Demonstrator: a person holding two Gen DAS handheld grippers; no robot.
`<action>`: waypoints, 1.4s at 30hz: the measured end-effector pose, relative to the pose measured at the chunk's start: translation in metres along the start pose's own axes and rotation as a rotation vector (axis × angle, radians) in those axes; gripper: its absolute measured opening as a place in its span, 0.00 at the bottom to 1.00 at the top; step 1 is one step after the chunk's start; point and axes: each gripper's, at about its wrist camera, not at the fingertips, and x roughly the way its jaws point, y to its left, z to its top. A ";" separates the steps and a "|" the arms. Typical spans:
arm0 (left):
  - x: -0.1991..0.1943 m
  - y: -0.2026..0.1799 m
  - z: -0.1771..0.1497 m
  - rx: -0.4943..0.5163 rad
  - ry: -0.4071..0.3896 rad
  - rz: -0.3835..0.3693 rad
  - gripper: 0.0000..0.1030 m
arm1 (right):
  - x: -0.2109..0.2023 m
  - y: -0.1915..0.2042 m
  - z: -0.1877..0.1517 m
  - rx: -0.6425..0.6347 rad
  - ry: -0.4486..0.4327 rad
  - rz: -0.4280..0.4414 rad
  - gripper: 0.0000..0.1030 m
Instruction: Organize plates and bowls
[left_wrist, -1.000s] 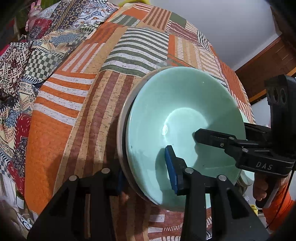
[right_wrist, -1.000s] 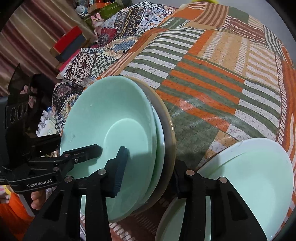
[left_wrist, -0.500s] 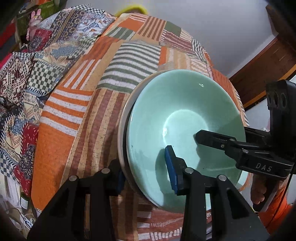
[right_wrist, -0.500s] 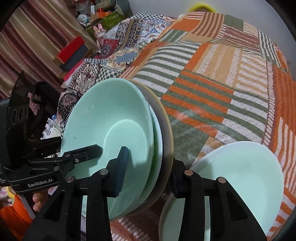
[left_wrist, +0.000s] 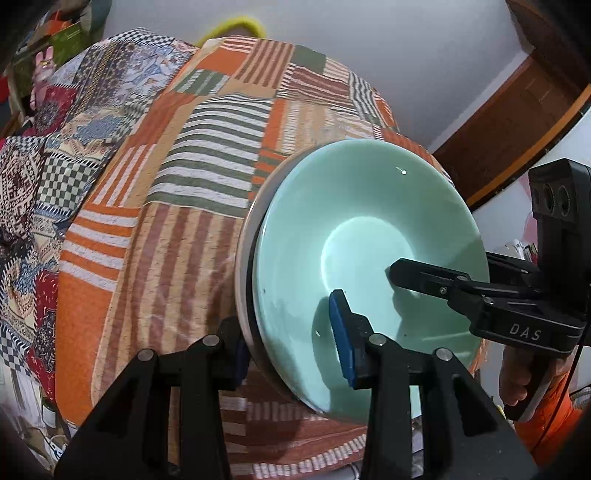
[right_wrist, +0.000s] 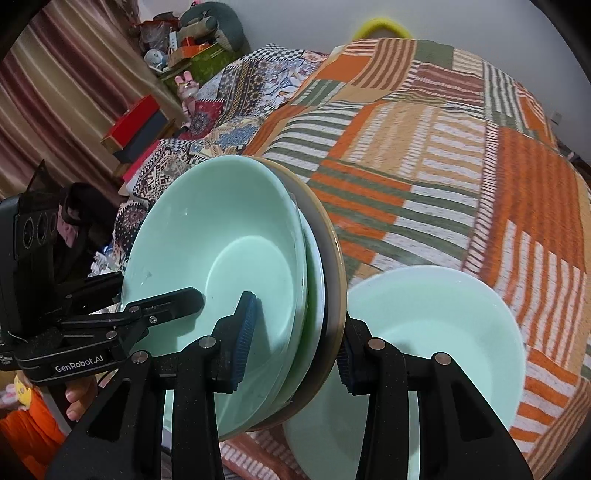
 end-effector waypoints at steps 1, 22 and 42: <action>0.001 -0.004 0.001 0.006 0.002 -0.003 0.37 | -0.003 -0.002 -0.001 0.005 -0.004 -0.003 0.35; 0.038 -0.085 0.001 0.130 0.073 -0.048 0.37 | -0.046 -0.061 -0.041 0.126 -0.043 -0.053 0.34; 0.077 -0.113 0.001 0.178 0.149 -0.054 0.38 | -0.045 -0.099 -0.060 0.228 -0.025 -0.042 0.34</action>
